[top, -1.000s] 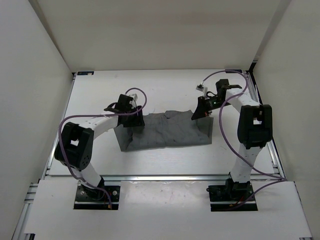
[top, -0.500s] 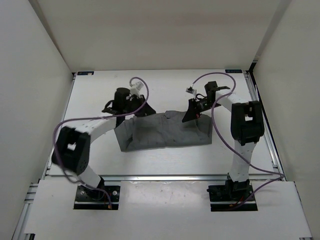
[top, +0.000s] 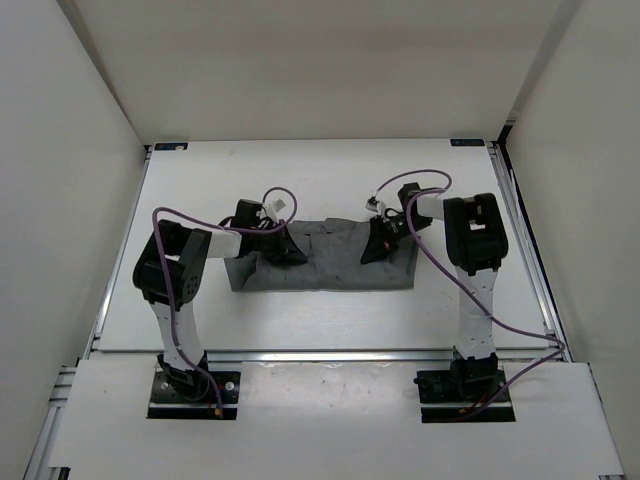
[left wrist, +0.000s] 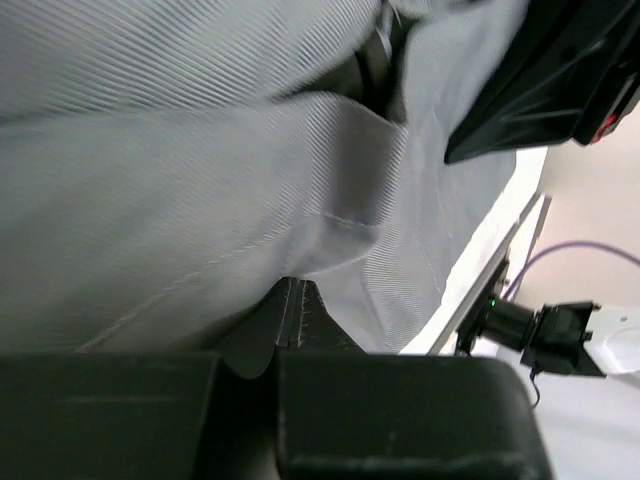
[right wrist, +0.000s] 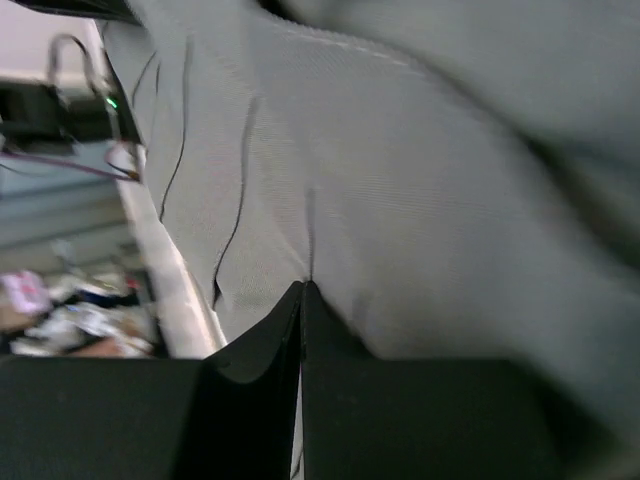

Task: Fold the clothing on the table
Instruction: Fold the skirt

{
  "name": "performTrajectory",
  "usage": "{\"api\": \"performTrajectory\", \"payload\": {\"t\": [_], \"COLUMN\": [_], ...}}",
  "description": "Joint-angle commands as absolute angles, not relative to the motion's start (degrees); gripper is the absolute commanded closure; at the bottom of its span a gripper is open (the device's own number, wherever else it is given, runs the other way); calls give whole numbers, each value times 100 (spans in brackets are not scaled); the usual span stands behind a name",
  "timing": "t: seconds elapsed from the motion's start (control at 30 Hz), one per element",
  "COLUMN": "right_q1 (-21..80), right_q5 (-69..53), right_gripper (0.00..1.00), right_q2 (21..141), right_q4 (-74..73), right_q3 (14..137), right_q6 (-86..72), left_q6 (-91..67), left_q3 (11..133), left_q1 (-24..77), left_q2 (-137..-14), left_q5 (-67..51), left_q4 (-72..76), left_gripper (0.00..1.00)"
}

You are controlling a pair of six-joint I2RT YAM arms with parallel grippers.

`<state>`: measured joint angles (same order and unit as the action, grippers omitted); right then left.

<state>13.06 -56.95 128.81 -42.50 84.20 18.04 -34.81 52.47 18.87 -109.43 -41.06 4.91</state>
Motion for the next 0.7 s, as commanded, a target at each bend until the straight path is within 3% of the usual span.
{"api": "performTrajectory", "payload": {"t": [0.0, 0.2, 0.37, 0.67], "right_q1": [1160, 1134, 1046, 1160], "right_q5": [-5027, -4975, -4755, -4149], "right_gripper": [100, 100, 100, 100], "right_q2": [13104, 13166, 13017, 11806], "right_q4": [-3947, -3806, -3788, -3876], "right_q3": [8473, 8306, 8235, 7919], "right_q6": [1126, 738, 589, 984], "left_q6": [-3340, -3569, -3305, -2689], "left_q3": [5431, 5177, 5028, 5387], "left_q1": [1697, 1450, 907, 615], "left_q2": [-10951, -10741, -10407, -9494], "left_q5": [-3885, -3745, -3139, -2190], "left_q4": [448, 800, 160, -949], "left_gripper": [100, 100, 100, 100]}}
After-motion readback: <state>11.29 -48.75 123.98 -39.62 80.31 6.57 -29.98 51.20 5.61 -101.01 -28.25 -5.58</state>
